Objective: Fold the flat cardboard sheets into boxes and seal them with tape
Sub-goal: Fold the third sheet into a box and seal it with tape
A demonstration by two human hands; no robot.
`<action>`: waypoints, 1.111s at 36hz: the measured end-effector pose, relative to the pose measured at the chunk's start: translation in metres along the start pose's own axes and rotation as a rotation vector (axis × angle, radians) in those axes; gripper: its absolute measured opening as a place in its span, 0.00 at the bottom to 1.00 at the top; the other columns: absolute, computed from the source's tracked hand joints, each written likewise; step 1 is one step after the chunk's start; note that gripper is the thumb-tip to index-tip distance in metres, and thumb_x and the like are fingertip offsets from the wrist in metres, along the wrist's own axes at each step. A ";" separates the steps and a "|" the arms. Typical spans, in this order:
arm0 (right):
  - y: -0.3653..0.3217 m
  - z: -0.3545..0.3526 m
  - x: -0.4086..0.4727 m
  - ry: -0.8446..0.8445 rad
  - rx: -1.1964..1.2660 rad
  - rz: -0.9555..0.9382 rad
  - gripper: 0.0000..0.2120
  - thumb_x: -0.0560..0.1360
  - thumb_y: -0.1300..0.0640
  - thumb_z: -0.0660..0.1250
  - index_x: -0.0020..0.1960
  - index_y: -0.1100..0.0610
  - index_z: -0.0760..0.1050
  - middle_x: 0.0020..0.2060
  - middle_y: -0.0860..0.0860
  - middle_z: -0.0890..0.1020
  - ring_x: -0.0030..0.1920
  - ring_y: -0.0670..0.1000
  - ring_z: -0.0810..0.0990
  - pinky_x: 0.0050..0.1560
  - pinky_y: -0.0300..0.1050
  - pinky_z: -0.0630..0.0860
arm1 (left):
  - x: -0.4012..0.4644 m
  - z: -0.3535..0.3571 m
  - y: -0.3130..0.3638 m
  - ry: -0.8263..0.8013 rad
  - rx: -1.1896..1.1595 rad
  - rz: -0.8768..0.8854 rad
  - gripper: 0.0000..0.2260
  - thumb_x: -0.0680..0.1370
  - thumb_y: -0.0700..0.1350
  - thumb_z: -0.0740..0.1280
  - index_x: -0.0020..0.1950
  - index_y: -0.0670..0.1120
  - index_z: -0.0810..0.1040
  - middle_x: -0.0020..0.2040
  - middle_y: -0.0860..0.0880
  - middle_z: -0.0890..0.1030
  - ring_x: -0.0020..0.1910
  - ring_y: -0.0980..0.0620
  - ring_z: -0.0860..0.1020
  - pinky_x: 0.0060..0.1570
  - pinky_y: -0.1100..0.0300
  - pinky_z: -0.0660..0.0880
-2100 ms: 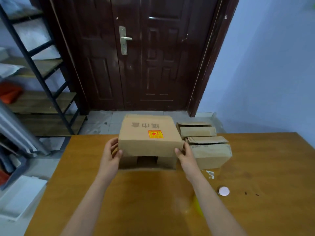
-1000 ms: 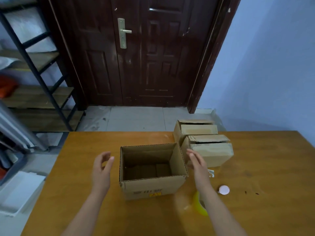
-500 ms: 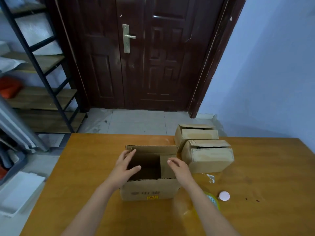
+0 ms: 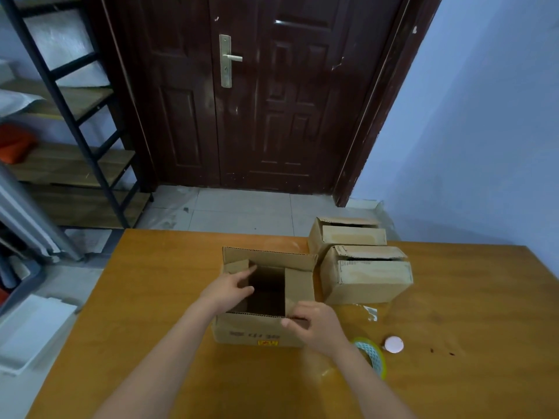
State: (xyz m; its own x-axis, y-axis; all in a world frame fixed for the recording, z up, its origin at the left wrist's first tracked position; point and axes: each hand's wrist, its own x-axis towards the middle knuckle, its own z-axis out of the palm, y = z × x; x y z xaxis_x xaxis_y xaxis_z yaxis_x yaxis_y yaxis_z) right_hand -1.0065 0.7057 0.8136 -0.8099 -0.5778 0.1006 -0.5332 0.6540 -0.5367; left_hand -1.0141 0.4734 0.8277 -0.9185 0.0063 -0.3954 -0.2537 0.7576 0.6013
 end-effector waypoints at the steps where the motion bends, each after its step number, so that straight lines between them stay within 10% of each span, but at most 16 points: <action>1: 0.000 -0.001 -0.001 0.003 -0.036 -0.006 0.34 0.72 0.28 0.48 0.43 0.54 0.80 0.35 0.44 0.76 0.36 0.42 0.74 0.35 0.32 0.69 | 0.001 0.002 0.002 -0.026 -0.021 -0.022 0.24 0.80 0.54 0.59 0.75 0.57 0.58 0.74 0.47 0.65 0.70 0.47 0.67 0.64 0.54 0.69; 8: 0.002 -0.005 0.008 0.129 -0.090 0.195 0.33 0.69 0.30 0.57 0.64 0.52 0.71 0.59 0.44 0.71 0.59 0.42 0.70 0.54 0.25 0.65 | -0.007 -0.003 0.001 0.191 -0.202 0.053 0.13 0.82 0.51 0.57 0.63 0.50 0.75 0.53 0.51 0.79 0.54 0.50 0.76 0.53 0.56 0.75; 12: 0.004 0.004 0.021 0.236 -0.257 0.371 0.42 0.68 0.39 0.70 0.72 0.52 0.53 0.70 0.52 0.60 0.71 0.53 0.57 0.74 0.54 0.53 | -0.012 -0.003 -0.002 0.578 0.069 0.224 0.11 0.78 0.53 0.62 0.54 0.48 0.76 0.46 0.54 0.74 0.46 0.56 0.73 0.38 0.67 0.71; 15: 0.006 0.009 0.030 0.206 -0.339 0.422 0.53 0.64 0.41 0.74 0.75 0.50 0.42 0.73 0.53 0.50 0.74 0.57 0.45 0.70 0.64 0.38 | -0.014 0.002 -0.001 0.714 0.185 0.298 0.26 0.74 0.54 0.68 0.67 0.42 0.70 0.62 0.46 0.72 0.61 0.49 0.70 0.60 0.58 0.68; 19: 0.006 0.001 0.042 0.087 -0.413 0.391 0.53 0.71 0.41 0.68 0.72 0.46 0.25 0.74 0.48 0.32 0.72 0.52 0.27 0.65 0.60 0.22 | -0.007 0.006 0.002 0.407 0.387 0.248 0.45 0.73 0.66 0.63 0.76 0.52 0.38 0.77 0.54 0.39 0.75 0.53 0.38 0.73 0.53 0.37; 25: 0.009 -0.005 0.042 -0.010 -0.447 0.281 0.16 0.78 0.46 0.60 0.61 0.51 0.73 0.61 0.47 0.74 0.66 0.50 0.67 0.74 0.60 0.42 | -0.003 0.010 -0.002 0.215 0.605 0.274 0.27 0.74 0.66 0.60 0.68 0.53 0.68 0.68 0.55 0.69 0.70 0.55 0.63 0.74 0.52 0.48; 30: 0.018 0.018 0.016 0.113 -0.329 0.145 0.13 0.75 0.54 0.65 0.57 0.57 0.78 0.55 0.51 0.79 0.57 0.52 0.77 0.59 0.52 0.76 | -0.009 0.029 -0.009 0.191 0.551 0.247 0.27 0.74 0.66 0.59 0.68 0.53 0.68 0.68 0.55 0.66 0.69 0.53 0.62 0.65 0.58 0.60; 35: 0.025 0.008 0.013 0.097 -0.138 0.227 0.16 0.79 0.55 0.59 0.65 0.56 0.73 0.63 0.48 0.74 0.65 0.49 0.70 0.70 0.47 0.63 | -0.013 0.035 -0.008 0.214 0.535 0.217 0.27 0.76 0.63 0.59 0.71 0.52 0.67 0.68 0.55 0.66 0.69 0.53 0.62 0.65 0.58 0.61; 40: 0.054 -0.021 -0.026 0.406 0.071 0.461 0.09 0.77 0.62 0.61 0.53 0.57 0.78 0.51 0.48 0.77 0.53 0.47 0.74 0.49 0.38 0.68 | -0.008 0.029 0.003 0.198 0.540 0.199 0.25 0.74 0.62 0.63 0.67 0.52 0.71 0.66 0.54 0.68 0.67 0.52 0.64 0.64 0.55 0.62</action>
State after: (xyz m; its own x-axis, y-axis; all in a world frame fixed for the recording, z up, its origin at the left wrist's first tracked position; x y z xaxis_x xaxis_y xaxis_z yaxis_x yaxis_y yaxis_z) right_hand -1.0197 0.7664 0.7998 -0.9890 -0.0026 0.1481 -0.0999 0.7501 -0.6538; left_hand -0.9983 0.4942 0.8125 -0.9846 0.0997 -0.1438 0.0710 0.9787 0.1924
